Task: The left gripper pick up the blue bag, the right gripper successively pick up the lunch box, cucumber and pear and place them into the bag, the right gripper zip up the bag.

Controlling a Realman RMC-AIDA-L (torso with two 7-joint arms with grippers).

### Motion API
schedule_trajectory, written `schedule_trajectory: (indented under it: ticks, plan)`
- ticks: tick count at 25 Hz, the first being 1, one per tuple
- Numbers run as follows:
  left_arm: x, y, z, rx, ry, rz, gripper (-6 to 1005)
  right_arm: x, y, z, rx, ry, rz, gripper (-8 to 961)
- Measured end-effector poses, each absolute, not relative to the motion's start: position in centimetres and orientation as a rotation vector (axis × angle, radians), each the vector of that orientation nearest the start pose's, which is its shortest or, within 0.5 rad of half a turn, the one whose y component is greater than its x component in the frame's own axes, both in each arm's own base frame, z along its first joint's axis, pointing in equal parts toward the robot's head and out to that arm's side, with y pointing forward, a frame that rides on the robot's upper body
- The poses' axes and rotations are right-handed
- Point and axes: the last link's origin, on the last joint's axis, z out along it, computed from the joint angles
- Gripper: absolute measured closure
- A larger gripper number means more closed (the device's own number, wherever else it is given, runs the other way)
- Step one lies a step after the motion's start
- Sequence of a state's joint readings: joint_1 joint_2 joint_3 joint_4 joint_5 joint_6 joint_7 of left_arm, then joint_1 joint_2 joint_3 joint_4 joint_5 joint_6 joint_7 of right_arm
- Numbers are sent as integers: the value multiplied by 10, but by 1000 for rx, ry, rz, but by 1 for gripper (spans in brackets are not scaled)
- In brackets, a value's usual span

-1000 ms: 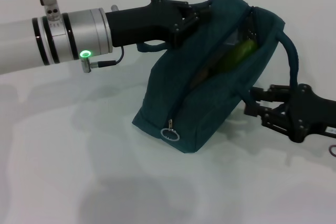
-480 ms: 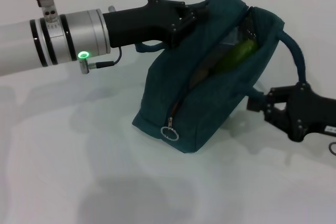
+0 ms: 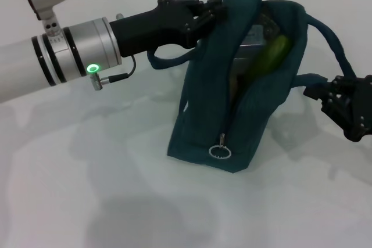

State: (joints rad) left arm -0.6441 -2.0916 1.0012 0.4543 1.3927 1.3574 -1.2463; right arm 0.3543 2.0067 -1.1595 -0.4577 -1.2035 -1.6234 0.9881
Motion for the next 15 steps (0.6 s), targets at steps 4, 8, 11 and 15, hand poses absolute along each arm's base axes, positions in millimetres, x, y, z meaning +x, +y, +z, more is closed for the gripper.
schedule_trajectory:
  ticks: [4,8,11,15]
  plan:
    - [-193,371,-32,-2522,-580,-1120,879,265,286,2,-2472,366,1183,875]
    - [-197,368,-36,-2512,-634,-1134,729,263,286,0,-2480,341,1184,876]
    - [-198,367,-35,-2484,-646,-1163,629,262,285,0,-2476,307,1182,876]
    - [-201,361,-28,-2426,-585,-1232,466,260,288,2,-2461,272,1192,876]
